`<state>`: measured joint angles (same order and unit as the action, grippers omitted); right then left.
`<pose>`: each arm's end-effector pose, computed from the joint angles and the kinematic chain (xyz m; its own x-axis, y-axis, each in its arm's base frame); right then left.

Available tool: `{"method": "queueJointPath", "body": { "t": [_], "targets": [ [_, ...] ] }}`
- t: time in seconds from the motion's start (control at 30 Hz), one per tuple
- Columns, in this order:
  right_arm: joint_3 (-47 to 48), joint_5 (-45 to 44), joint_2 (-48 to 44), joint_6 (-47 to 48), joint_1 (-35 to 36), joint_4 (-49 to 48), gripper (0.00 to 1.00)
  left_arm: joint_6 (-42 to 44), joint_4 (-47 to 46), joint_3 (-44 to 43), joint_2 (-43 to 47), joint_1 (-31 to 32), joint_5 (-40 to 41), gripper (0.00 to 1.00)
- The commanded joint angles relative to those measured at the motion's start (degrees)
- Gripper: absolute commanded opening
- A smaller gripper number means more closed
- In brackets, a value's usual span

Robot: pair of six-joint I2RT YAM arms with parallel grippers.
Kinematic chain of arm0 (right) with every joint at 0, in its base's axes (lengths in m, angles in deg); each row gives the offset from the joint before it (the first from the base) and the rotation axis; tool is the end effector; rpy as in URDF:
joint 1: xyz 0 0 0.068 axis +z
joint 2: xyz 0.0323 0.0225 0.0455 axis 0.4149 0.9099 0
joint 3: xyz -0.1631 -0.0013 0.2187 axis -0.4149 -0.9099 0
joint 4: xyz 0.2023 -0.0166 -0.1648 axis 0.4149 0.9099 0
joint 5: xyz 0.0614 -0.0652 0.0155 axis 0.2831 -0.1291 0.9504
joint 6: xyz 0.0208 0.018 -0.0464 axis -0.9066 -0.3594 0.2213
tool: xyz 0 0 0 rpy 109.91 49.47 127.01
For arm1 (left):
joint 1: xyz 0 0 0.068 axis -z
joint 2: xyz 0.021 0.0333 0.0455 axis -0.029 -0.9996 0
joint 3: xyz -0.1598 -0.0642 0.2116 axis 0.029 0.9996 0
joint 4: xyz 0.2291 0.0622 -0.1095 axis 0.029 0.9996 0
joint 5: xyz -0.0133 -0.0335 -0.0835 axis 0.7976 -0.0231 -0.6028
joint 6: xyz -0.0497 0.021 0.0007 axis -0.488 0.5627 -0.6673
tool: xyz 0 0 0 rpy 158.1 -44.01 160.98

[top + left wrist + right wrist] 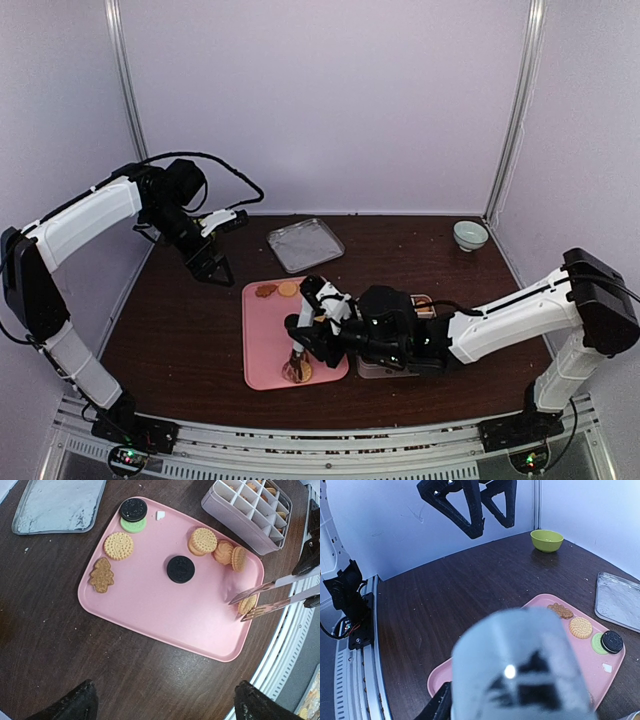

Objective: Pack the cookies
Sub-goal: Pick up the fake cookies from the plate, then place the fake cookies in the empty pocket of the box.

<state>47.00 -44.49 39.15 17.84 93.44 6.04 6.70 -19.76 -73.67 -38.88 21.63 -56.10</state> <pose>0.1295 0.3362 0.2085 -0.2300 -0.2100 -0.9503 -0.9111 0.3897 0.1343 0.2803 -0.1356 0.3151 -0.6415 0.6448 -0.4156 0.7605 0.6057 -0.2340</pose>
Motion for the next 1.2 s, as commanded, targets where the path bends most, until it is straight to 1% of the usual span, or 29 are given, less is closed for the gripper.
{"method": "queueJointPath", "body": {
  "t": [0.0,0.1,0.17,0.2,0.23,0.3,0.37,0.5,0.63,0.73,0.97,1.07,1.17],
  "targets": [
    [-2.82,-0.31,-1.7,-0.71,0.02,5.89,0.39,0.67,0.27,-1.46,1.48,-0.41,-1.1,0.98],
    [-3.16,-0.69,-2.9,-0.76,-0.06,6.23,0.34,0.57,0.3,-1.7,1.16,-0.43,-1.14,0.98],
    [-2.24,-0.71,-3.55,-0.96,-0.11,7.67,0.26,0.54,0.3,-1.75,1.04,-0.41,-1.14,0.98],
    [-1.68,-0.53,-3.92,-0.97,-0.15,8.55,0.2,0.58,0.26,-1.8,1.03,-0.43,-1.14,0.98],
    [-1.21,-0.54,-4.39,-0.87,-0.23,9.08,0.17,0.59,0.3,-1.83,0.87,-0.44,-1.12,0.98],
    [-0.77,-0.66,-5.45,-0.59,-0.27,9.33,0.07,0.5,0.25,-1.93,0.76,-0.39,-1.26,0.98],
    [0.02,-0.72,-6.41,-0.46,-0.54,10.14,0.01,0.41,0.26,-2.0,0.75,-0.41,-1.57,0.98],
    [2.08,-0.7,-9.05,0.26,-1.28,12.38,0.0,0.58,0.45,-2.12,0.86,-0.43,-1.02,0.98],
    [2.74,-1.48,-14.8,1.91,-3.11,16.91,0.0,1.14,0.93,-2.38,0.99,-0.38,-0.23,0.98],
    [0.73,-3.21,-21.22,3.76,-5.65,22.56,0.0,1.58,1.26,-2.47,0.99,-0.51,0.0,0.98],
    [-6.56,-5.1,-39.4,5.76,-13.84,35.85,0.0,2.08,1.31,-1.76,1.21,-0.63,-0.61,0.98],
    [-9.04,-6.66,-46.25,5.83,-15.92,40.54,0.0,2.18,1.29,-1.5,1.17,-0.64,-0.88,0.98],
    [-10.59,-8.1,-50.57,5.6,-16.88,44.09,0.0,2.46,1.34,-1.57,1.04,-0.63,-0.88,0.98]
  ]
}}
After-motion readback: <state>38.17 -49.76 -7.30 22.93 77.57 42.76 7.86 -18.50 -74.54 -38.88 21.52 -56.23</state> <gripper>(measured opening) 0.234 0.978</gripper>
